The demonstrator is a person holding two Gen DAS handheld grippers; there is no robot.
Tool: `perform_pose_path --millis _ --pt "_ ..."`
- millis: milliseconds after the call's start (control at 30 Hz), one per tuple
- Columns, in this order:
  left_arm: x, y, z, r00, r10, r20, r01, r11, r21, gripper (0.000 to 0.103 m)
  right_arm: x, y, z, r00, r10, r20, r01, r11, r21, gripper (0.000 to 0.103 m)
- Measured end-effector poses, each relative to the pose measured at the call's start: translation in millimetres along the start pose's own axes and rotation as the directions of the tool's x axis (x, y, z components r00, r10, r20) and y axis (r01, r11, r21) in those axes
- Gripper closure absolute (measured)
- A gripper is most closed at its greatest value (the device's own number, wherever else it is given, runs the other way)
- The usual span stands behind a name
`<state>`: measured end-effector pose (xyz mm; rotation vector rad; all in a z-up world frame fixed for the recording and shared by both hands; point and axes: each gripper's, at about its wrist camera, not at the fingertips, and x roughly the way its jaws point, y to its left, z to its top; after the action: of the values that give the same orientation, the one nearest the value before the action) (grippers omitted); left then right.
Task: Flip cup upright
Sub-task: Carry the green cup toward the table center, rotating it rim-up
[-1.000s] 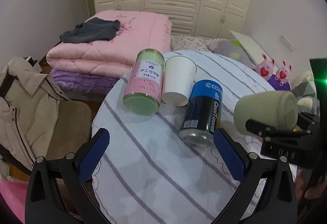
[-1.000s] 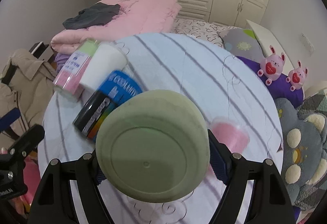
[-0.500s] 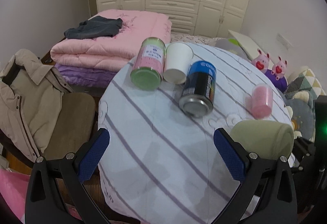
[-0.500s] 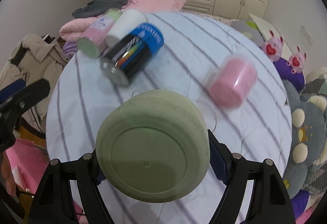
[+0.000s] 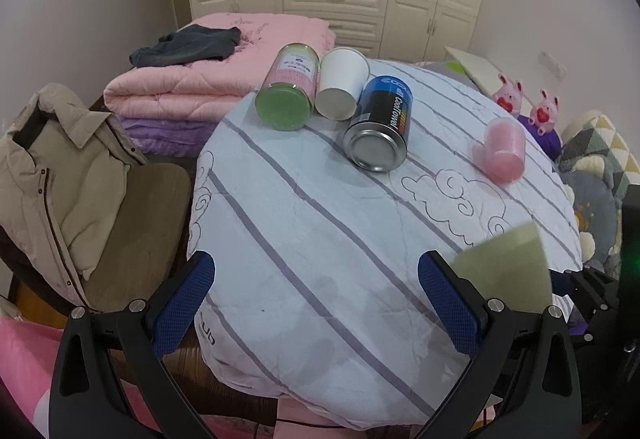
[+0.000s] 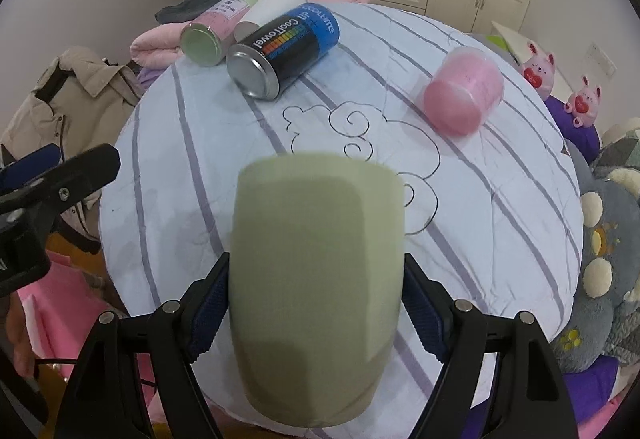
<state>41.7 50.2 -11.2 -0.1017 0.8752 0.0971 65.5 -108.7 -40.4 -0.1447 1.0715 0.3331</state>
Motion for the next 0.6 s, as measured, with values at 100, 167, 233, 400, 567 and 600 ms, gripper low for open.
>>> perform_pose_path --millis 100,167,233,400,567,600 --pt "-1.8 -4.8 -1.8 1.000 -0.001 0.000 0.001 1.000 0.012 0.000 2.4 2.6 -3.2 1.000 -0.005 -0.010 0.005 1.000 0.001 0.023" --pt "-4.4 -7.9 -3.0 1.000 -0.001 0.004 0.001 1.000 0.018 0.000 1.4 2.4 -5.4 1.000 -0.001 -0.019 0.001 1.000 0.010 0.022" --pt "-6.9 -11.2 -2.9 1.000 -0.005 0.007 0.005 1.000 0.023 0.000 -4.6 0.6 -5.9 1.000 0.015 -0.003 -0.015 1.000 0.025 0.022" --pt "-12.5 -20.4 -5.3 1.000 -0.017 0.013 0.017 0.999 0.035 0.000 -16.5 -2.8 -6.4 0.999 0.026 0.031 -0.027 0.999 0.031 0.022" --pt "-17.6 -28.0 -6.6 1.000 -0.005 0.019 0.004 0.998 0.060 0.000 -22.6 -4.6 -7.6 0.999 0.040 0.035 -0.041 0.999 0.022 0.022" --pt "-19.6 -30.0 -7.5 1.000 -0.008 0.021 0.006 0.998 0.065 0.000 -23.4 -5.0 -8.6 0.998 0.044 0.034 -0.045 0.999 0.018 0.022"
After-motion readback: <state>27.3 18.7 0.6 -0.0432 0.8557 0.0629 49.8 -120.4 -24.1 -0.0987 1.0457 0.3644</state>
